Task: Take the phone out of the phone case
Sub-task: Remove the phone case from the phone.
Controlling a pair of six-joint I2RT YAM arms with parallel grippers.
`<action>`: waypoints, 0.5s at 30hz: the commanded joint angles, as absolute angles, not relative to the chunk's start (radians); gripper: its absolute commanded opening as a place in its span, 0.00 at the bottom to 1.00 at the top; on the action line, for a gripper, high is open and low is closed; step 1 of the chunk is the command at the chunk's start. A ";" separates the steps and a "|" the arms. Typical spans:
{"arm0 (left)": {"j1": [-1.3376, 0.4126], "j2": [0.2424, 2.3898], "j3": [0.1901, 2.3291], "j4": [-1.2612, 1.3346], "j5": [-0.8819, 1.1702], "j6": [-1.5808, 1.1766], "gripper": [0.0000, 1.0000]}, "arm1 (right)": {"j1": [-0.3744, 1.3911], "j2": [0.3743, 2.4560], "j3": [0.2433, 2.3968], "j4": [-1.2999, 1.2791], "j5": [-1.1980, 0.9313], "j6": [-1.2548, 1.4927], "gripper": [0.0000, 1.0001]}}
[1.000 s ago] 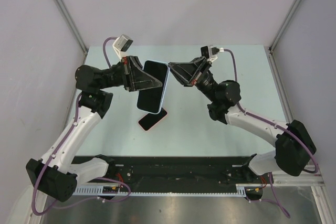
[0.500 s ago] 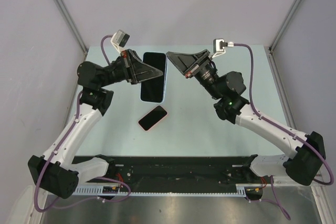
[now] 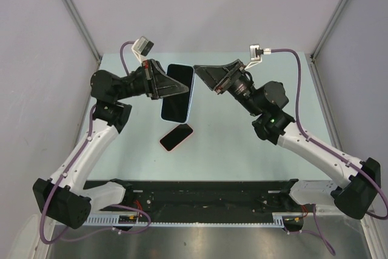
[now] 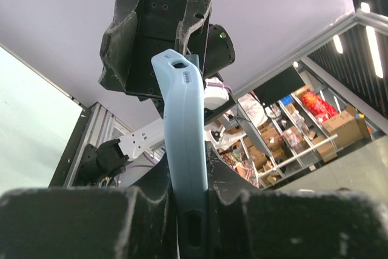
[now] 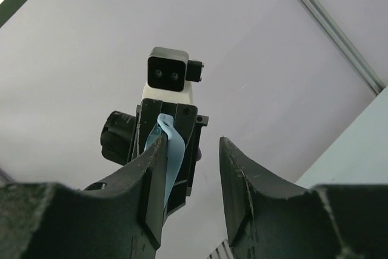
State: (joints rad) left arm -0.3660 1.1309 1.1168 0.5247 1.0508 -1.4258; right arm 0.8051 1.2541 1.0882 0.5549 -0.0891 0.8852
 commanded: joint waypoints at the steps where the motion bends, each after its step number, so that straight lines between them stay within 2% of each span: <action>1: -0.431 1.091 1.247 1.006 1.020 -1.466 0.00 | 0.856 1.393 0.954 -0.150 -0.408 0.666 0.40; 6: -0.431 1.120 1.227 1.049 1.019 -1.500 0.00 | 0.865 1.403 0.954 -0.198 -0.462 0.621 0.37; 15: -0.431 1.170 1.198 1.091 1.022 -1.520 0.00 | 0.894 1.468 0.954 -0.239 -0.563 0.561 0.42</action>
State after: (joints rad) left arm -0.3611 1.2064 1.1080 0.7639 1.2236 -1.4742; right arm 0.8021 1.2312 1.0977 0.4728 -0.2653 0.7536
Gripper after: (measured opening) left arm 0.180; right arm 0.410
